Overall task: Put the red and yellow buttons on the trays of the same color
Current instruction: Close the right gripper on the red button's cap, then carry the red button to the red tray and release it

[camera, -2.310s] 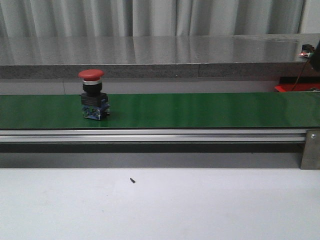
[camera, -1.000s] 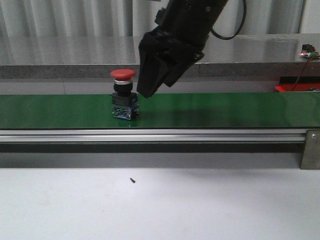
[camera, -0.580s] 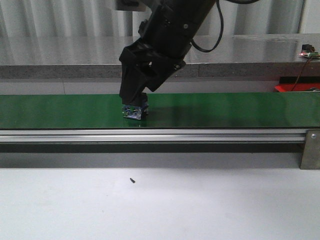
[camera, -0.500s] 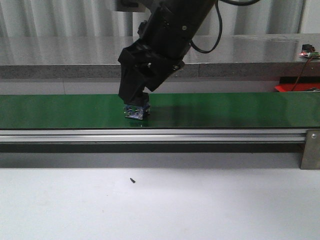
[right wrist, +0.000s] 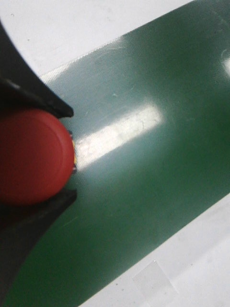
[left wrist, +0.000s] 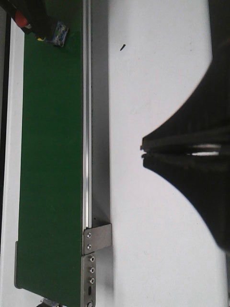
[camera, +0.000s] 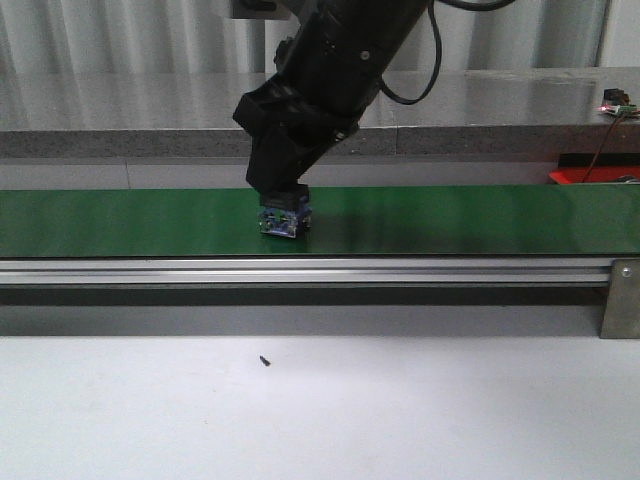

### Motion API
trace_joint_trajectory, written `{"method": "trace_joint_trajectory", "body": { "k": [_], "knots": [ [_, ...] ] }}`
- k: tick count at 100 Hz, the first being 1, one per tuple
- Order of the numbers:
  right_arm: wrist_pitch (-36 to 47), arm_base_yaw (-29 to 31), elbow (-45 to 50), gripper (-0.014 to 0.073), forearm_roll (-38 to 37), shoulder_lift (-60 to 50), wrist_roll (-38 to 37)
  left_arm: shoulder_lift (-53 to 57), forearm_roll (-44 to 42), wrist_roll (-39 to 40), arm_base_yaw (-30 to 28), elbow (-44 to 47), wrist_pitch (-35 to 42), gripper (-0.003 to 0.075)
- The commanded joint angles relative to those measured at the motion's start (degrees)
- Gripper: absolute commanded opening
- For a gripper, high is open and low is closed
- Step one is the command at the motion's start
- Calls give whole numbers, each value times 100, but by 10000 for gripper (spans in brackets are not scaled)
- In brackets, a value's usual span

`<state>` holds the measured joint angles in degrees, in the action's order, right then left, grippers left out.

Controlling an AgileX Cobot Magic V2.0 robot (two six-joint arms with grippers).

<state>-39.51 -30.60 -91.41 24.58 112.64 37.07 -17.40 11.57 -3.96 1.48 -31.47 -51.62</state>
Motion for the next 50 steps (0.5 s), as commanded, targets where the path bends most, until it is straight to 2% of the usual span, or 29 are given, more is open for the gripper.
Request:
{"method": "trace_joint_trajectory", "body": {
  "k": [1, 20, 50],
  "knots": [
    [238, 71, -190, 111, 175, -468, 40, -56, 63, 8, 41, -142, 341, -20],
    [22, 523, -157, 111, 175, -760, 40, -56, 63, 8, 41, -142, 341, -20],
    [-370, 1861, -157, 111, 175, -1019, -97, -56, 63, 8, 41, -142, 341, -20]
  ]
}}
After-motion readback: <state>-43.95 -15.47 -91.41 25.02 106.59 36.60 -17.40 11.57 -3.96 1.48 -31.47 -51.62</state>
